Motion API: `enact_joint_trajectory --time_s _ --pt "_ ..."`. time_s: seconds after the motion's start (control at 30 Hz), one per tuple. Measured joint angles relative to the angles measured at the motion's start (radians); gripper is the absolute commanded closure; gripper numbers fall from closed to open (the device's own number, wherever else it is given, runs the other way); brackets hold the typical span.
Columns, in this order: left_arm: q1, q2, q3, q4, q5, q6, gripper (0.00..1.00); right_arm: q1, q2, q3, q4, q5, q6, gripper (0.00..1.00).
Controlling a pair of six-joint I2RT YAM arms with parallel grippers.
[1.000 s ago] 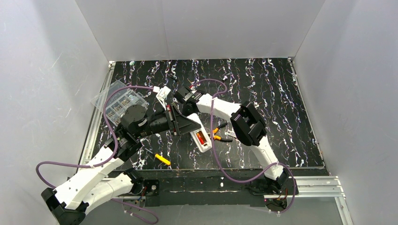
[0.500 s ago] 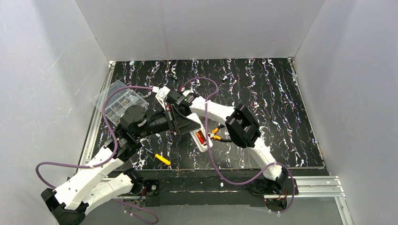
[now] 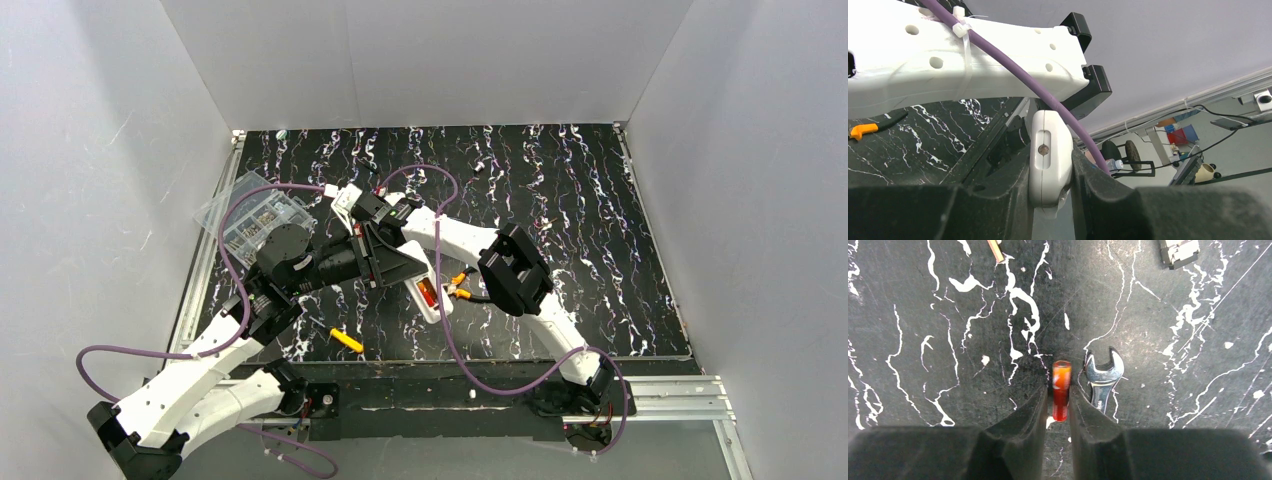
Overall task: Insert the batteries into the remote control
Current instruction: Pick up the battery from the center of the board.
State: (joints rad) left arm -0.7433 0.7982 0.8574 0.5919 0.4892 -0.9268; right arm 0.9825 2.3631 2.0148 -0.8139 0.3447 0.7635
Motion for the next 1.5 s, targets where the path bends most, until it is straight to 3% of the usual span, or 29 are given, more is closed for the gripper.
enact_joint_trajectory --time_s 0.17,0.3,0.4,0.57,0.7,0.83,1.1,1.3,1.5 --pt "0.0 0.0 0.0 0.0 -0.003 0.0 1.0 0.0 0.0 0.0 0.003 -0.008 -0.011 0.99" --pt "0.0 0.0 0.0 -0.003 -0.003 0.0 1.0 -0.002 -0.021 -0.035 0.032 -0.014 -0.016 0.99" --pt "0.0 0.0 0.0 -0.011 -0.003 0.002 1.0 -0.015 -0.098 -0.164 0.13 -0.06 -0.033 0.99" --pt "0.0 0.0 0.0 -0.015 -0.001 0.008 1.0 -0.087 -0.342 -0.475 0.346 -0.249 -0.038 0.99" --pt "0.0 0.005 0.0 -0.013 0.008 0.007 1.0 -0.214 -0.549 -0.592 0.536 -0.359 -0.079 0.99" --pt "0.0 0.024 0.0 0.003 0.016 0.003 1.0 -0.29 -0.729 -0.665 0.686 -0.385 -0.139 0.99" --pt "0.0 0.06 0.0 0.019 0.022 0.003 1.0 -0.343 -1.215 -1.03 1.006 -0.383 -0.315 0.99" --pt "0.0 0.101 0.0 0.038 0.027 0.002 1.0 -0.354 -1.421 -1.063 1.051 -0.544 -0.435 0.99" --pt "0.0 0.124 0.0 0.049 0.026 -0.005 1.0 -0.354 -1.536 -1.062 1.05 -0.874 -0.451 0.99"
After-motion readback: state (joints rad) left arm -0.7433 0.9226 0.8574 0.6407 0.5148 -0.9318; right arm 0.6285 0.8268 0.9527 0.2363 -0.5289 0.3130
